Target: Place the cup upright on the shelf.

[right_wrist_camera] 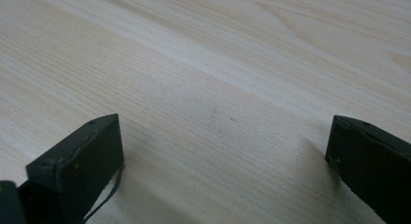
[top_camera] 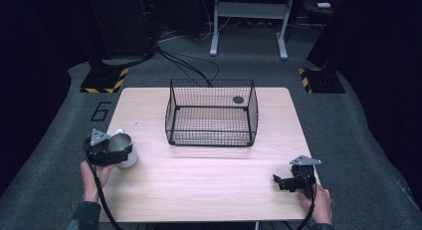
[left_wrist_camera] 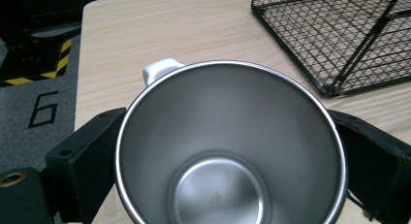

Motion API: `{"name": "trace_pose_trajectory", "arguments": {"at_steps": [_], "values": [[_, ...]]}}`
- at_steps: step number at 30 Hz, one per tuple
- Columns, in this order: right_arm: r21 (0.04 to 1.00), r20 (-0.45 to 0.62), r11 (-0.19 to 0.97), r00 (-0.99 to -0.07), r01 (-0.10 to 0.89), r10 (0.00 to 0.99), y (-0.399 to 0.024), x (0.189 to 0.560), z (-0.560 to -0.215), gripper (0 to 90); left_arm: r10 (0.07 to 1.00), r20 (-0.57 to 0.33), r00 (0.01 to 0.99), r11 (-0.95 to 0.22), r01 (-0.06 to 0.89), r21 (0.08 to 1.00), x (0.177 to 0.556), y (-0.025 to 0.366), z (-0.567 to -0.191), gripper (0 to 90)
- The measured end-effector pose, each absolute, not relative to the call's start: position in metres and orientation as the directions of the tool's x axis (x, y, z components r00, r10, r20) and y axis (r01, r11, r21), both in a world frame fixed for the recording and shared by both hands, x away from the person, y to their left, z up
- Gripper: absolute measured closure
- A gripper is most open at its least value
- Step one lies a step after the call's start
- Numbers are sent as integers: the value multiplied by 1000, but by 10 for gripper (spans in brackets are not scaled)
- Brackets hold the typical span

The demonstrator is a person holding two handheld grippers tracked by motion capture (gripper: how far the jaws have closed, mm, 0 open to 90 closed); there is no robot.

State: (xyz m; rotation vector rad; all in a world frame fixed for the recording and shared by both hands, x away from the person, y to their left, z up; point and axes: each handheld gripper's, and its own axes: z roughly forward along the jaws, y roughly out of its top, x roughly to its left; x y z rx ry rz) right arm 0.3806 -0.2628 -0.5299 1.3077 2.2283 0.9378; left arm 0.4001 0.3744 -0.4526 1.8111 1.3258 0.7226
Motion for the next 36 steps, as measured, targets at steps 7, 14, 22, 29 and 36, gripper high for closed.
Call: {"name": "trace_pose_trajectory", "arguments": {"at_steps": [7,14,22,29,36], "values": [[714,2,340,-488,611,873,-263,381,-530,0,945,15,326,-190,514,836,395,371,-447,63],[714,2,341,-488,611,873,-263,381,-530,0,935,11,355,-199,499,843,391,366,-440,63],[714,2,340,-488,612,873,-263,381,-530,0,919,12,393,-218,484,848,389,358,-434,62],[714,2,340,-488,611,873,-263,381,-530,0,904,15,427,-239,476,847,387,348,-431,63],[714,2,341,-488,611,873,-263,381,-530,0,881,25,472,-272,462,844,385,336,-428,62]]}}
